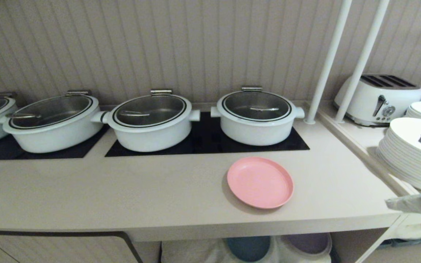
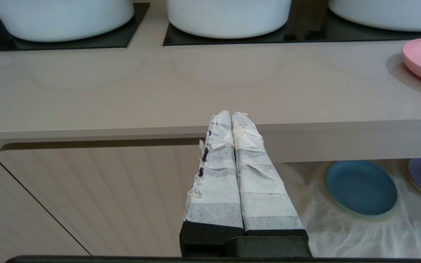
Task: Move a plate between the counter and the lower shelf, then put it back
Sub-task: Pick up the plate
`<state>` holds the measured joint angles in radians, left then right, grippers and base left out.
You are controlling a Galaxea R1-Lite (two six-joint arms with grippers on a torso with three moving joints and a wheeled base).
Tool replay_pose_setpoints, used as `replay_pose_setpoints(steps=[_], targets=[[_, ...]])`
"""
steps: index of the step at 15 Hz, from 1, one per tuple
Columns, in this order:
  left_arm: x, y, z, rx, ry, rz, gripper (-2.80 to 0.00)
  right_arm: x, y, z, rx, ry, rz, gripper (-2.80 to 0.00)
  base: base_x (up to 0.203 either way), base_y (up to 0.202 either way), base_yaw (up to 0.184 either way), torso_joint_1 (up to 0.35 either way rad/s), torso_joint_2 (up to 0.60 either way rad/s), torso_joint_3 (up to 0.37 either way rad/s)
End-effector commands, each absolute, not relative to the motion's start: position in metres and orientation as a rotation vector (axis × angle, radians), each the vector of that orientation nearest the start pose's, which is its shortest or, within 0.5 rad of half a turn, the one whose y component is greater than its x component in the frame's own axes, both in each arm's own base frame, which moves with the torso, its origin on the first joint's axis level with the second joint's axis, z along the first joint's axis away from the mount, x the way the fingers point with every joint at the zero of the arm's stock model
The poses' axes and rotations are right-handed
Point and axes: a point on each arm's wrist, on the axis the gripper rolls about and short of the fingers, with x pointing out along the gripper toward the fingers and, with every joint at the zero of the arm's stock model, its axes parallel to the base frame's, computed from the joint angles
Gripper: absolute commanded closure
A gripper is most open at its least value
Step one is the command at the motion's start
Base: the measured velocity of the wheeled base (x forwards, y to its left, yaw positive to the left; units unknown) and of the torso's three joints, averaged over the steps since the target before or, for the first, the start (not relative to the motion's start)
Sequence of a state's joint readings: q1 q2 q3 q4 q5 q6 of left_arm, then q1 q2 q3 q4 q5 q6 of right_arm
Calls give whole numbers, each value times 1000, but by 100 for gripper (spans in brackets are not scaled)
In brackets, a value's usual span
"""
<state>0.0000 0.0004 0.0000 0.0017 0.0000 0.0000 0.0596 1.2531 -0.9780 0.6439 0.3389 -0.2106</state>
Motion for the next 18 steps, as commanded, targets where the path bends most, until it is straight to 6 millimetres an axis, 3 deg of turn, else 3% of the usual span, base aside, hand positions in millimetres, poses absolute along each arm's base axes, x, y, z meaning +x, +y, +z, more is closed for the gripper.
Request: replay_pose_setpoints(steps=[1, 4, 8, 13, 15, 18], targets=[[-23, 0, 75, 0, 2, 0, 0, 166, 20, 231, -43, 1067, 487, 0, 0, 0, 0, 0, 0, 0], [-23, 0, 75, 0, 2, 0, 0, 182, 33, 238, -96, 1251, 492, 0, 0, 0, 0, 0, 0, 0], [-23, 0, 75, 0, 2, 0, 0, 221, 68, 233, -57, 1369, 456, 0, 0, 0, 0, 0, 0, 0], [-23, 0, 75, 0, 2, 0, 0, 273, 107, 216, -83, 1294, 281, 0, 0, 0, 0, 0, 0, 0], [-23, 0, 75, 0, 2, 0, 0, 290, 114, 204, -110, 1237, 219, 0, 0, 0, 0, 0, 0, 0], [-23, 0, 75, 0, 2, 0, 0, 302, 118, 191, -124, 1260, 195, 0, 0, 0, 0, 0, 0, 0]])
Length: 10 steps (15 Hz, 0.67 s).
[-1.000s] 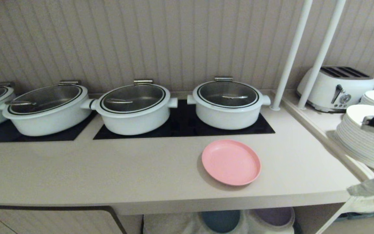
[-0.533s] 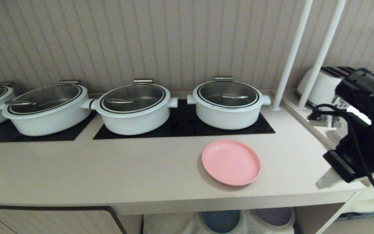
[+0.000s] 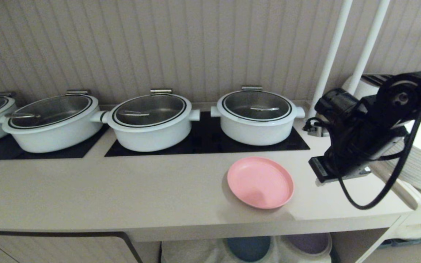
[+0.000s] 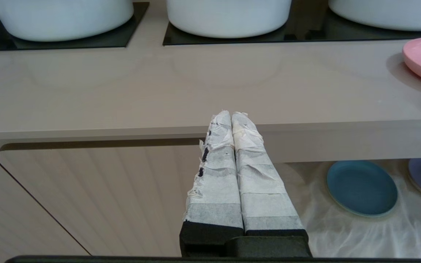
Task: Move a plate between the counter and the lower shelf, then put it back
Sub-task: Pick up the plate
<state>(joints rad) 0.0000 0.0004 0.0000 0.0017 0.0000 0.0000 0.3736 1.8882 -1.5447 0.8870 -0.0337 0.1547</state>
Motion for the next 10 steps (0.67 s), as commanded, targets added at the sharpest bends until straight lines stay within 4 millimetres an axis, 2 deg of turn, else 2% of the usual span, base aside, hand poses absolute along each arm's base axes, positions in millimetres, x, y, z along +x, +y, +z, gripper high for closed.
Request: replay_pose_setpoints(steps=[1, 2, 3, 7, 10], targets=[[-23, 0, 75, 0, 2, 0, 0, 302, 118, 188, -124, 1267, 193, 0, 0, 0, 0, 0, 0, 0], [-23, 0, 75, 0, 2, 0, 0, 304, 118, 186, -122, 1274, 191, 0, 0, 0, 0, 0, 0, 0], [-23, 0, 75, 0, 2, 0, 0, 306, 119, 183, -119, 1281, 187, -280, 0, 0, 0, 0, 0, 0], [-23, 0, 75, 0, 2, 0, 0, 317, 124, 173, -112, 1261, 183, -280, 0, 0, 0, 0, 0, 0], [-23, 0, 75, 0, 2, 0, 0, 324, 126, 174, -93, 1256, 184, -280, 0, 0, 0, 0, 0, 0]])
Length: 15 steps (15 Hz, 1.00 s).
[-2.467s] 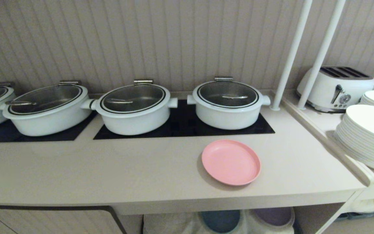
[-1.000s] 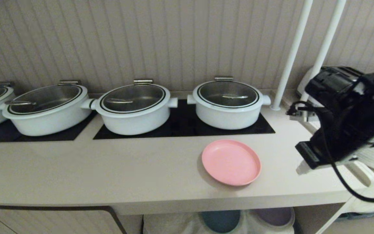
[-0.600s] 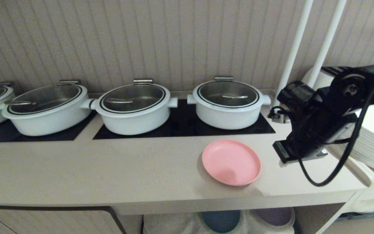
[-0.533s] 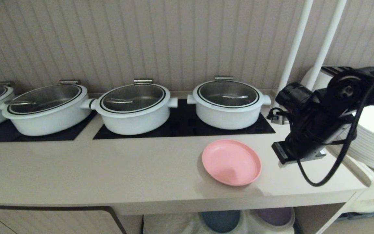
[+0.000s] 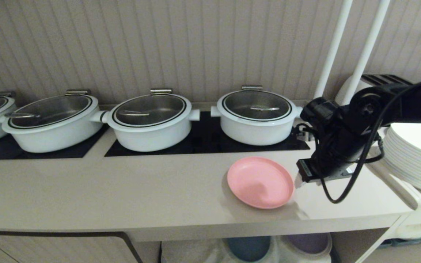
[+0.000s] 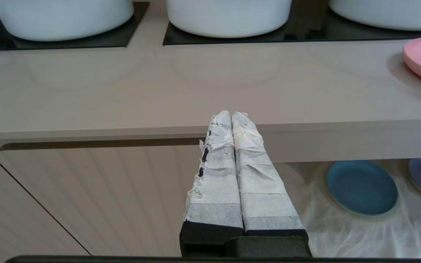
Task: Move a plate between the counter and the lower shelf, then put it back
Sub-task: Pick up the plate
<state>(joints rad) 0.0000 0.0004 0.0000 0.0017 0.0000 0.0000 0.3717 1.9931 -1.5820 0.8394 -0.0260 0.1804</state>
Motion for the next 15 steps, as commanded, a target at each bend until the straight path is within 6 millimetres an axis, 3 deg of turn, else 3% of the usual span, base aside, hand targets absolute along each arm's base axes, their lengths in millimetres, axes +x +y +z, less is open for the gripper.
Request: replay_pose_setpoints(steps=[1, 6, 15], targets=[[-23, 0, 75, 0, 2, 0, 0, 328, 127, 172, -91, 1257, 184, -280, 0, 0, 0, 0, 0, 0], [-23, 0, 75, 0, 2, 0, 0, 351, 134, 159, -35, 1265, 142, -280, 0, 0, 0, 0, 0, 0], [-23, 0, 75, 0, 2, 0, 0, 375, 143, 137, 39, 1288, 118, -280, 0, 0, 0, 0, 0, 0]])
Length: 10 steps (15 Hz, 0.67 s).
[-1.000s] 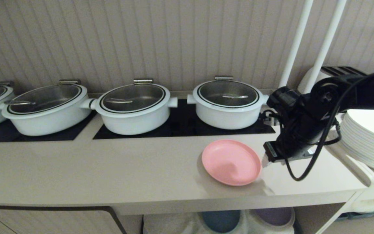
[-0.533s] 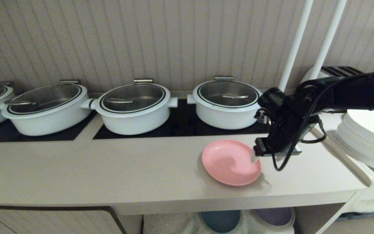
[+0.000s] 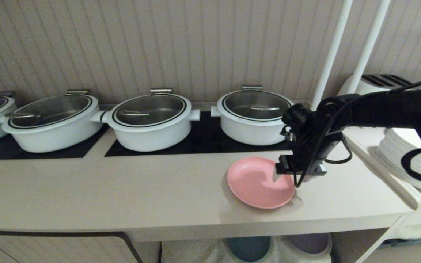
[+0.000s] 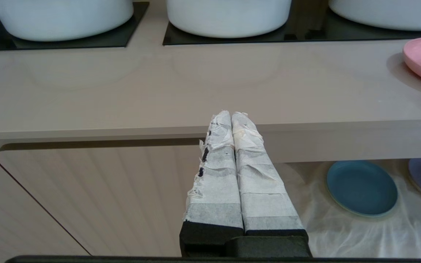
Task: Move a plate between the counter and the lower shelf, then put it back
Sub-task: Pick up the plate
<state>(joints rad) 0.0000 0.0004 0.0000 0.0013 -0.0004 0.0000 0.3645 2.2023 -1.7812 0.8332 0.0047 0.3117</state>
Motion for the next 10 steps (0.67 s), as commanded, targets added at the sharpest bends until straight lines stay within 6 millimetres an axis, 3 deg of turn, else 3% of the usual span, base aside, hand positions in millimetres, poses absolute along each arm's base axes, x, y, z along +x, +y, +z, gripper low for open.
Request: replay_pose_setpoints(steps=[1, 10], targets=[[-23, 0, 75, 0, 2, 0, 0, 375, 144, 135, 38, 1293, 117, -280, 0, 0, 0, 0, 0, 0], [-23, 0, 75, 0, 2, 0, 0, 385, 147, 123, 40, 1303, 111, -280, 0, 0, 0, 0, 0, 0]])
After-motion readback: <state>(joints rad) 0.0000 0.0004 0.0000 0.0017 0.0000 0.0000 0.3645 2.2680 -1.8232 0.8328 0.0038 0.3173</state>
